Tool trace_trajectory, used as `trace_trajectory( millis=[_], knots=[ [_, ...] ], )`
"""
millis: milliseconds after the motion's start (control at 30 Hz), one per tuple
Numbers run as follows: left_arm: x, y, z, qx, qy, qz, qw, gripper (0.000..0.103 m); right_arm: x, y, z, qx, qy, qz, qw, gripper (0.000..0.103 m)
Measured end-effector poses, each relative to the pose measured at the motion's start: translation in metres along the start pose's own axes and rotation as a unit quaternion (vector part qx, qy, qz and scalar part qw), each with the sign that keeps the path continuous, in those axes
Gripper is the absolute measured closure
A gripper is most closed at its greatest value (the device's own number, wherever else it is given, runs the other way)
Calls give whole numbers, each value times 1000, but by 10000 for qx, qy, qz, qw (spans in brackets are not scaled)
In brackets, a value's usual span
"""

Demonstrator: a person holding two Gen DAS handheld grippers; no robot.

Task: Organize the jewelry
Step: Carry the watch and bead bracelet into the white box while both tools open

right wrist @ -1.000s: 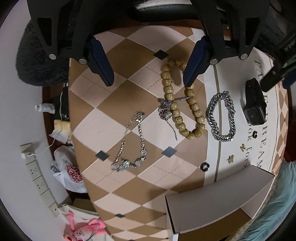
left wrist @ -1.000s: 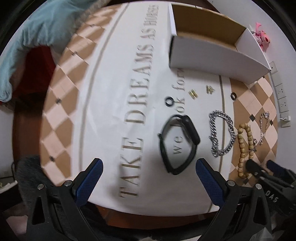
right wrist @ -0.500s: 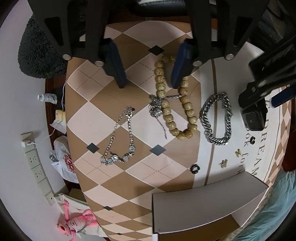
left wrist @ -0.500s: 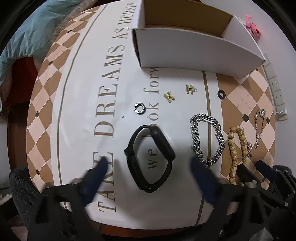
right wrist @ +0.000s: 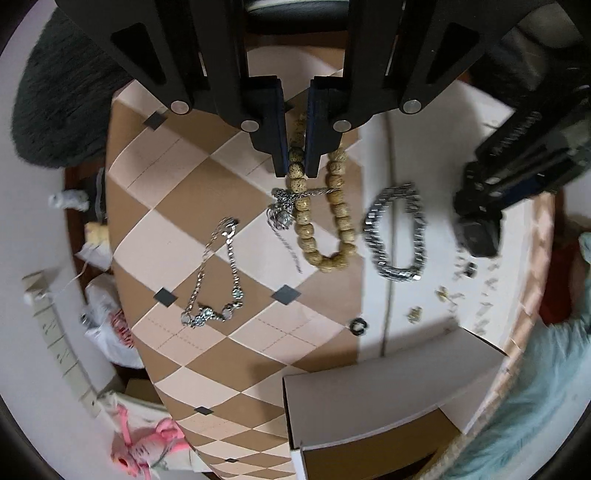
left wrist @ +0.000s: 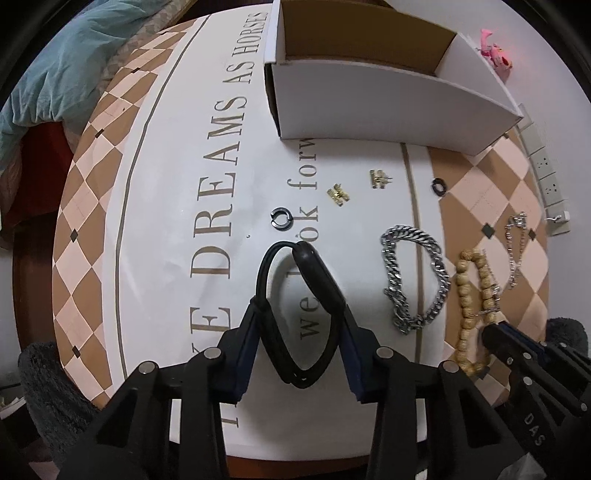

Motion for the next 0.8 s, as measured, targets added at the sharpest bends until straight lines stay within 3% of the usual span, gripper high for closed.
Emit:
trace_trajectory(
  millis=[167,433,633,800],
  knots=[
    [-10,24,-7,-147,13,168,9998,66,3,23,5,483,-180,183,9985,94],
    [-14,63,-20,-356,-14,458,9983,66,20,61,0,878,-203,493,9947,94],
    [1,101,-19,-617,-38,785,9950,66,48,106,-8,1209,-59,879,9887,94],
    [41,113,-5,-748,-68,1024,9919,66,84,141,-17,1518,38,1177,9814,94]
  ],
)
Point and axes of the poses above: each gripper's, at about its wrist camera, not at the fingertips, and y roughly against the way its jaws point, z to its right, x to its top, the point moved 3 cm from there along -y, roughly the way its jaws point, and after that the axes turned 1 degree about -z, right-handed, at the moved point
